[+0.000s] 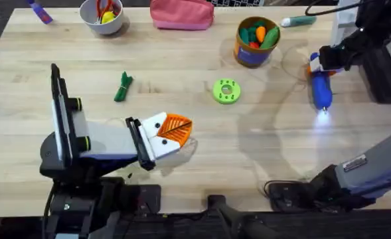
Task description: Pick up the gripper from the table and insert it into the empty holder that is missing its gripper. Then pick up a screw, insert it into the mounting hole, and use the screwdriver to tighten it. Finally, clean up the table by picking up the vegetable and placing it into the bucket.
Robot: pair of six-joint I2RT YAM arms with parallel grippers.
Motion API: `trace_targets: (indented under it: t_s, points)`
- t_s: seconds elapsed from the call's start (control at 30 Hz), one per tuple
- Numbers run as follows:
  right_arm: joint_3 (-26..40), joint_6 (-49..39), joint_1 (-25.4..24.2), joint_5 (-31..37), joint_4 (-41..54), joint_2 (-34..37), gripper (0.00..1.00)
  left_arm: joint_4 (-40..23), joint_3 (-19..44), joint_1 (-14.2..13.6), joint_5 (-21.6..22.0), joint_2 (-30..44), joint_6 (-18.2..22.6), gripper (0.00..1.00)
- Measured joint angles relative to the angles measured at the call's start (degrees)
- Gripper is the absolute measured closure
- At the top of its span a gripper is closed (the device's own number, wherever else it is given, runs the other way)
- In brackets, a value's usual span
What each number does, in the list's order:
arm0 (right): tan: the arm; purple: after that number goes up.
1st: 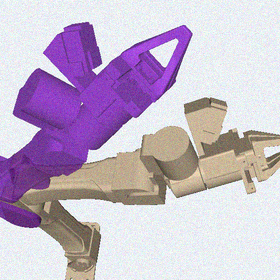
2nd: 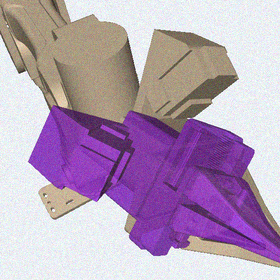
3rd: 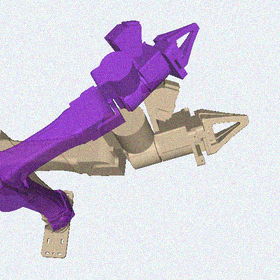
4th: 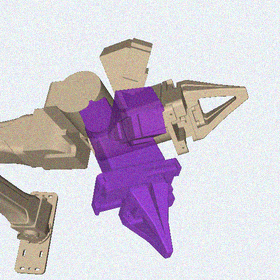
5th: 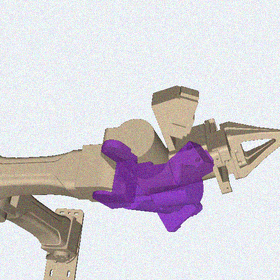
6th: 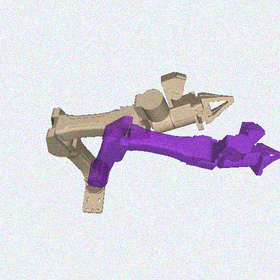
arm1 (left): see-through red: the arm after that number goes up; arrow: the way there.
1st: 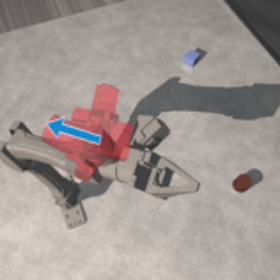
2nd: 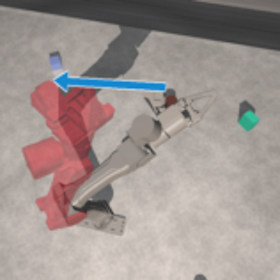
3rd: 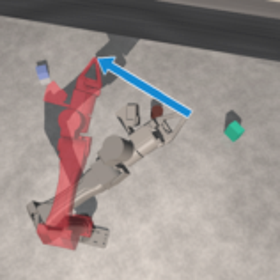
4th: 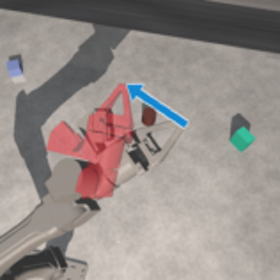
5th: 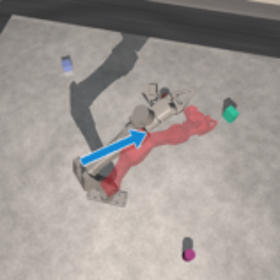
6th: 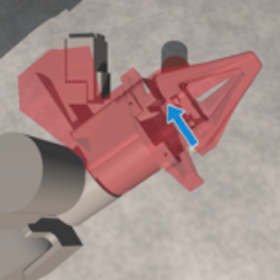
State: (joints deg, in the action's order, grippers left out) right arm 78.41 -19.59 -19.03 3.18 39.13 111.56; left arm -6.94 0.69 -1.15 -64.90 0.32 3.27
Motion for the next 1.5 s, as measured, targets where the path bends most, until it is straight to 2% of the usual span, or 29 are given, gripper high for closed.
trace_targets:
  t_s: [0.17, 0.33, 0.63, 0.87, 1.07, 1.23, 1.5]
  points:
    - [-0.06, 0.27, 0.0, -0.26, 0.76, -1.09, 0.977, 0.0, 0.0, 0.0, 0.0, 0.0, 0.0, 0.993]
    - [-0.31, 1.1, -0.02, -4.46, 1.07, -8.0, 0.977, 0.0, 0.0, 0.0, 0.0, 0.0, 0.0, 0.993]
    - [-0.31, 4.28, 0.04, -18.67, -0.18, -26.02, 0.977, 0.0, 0.0, 0.0, 0.0, 0.0, 0.0, 0.993]
    - [-0.31, 13.15, 2.14, -29.04, -10.83, -36.24, 0.977, 0.0, 0.0, 0.0, 0.0, 0.0, 0.0, 0.993]
    - [-0.31, 20.95, 10.1, -33.01, -17.29, -43.17, 0.977, -0.02, 0.0, 0.0, 0.0, 0.0, 0.0, 0.993]
    - [-0.31, 23.4, 19.37, -34.51, -18.55, -46.26, 0.977, 0.0, 0.0, 0.0, 0.0, 0.0, 0.0, 0.993]
    - [-0.34, 25.66, 32.75, -34.78, -25.5, -49.3, 0.977, 0.0, 0.0, 0.0, 0.0, 0.0, 0.0, 0.993]
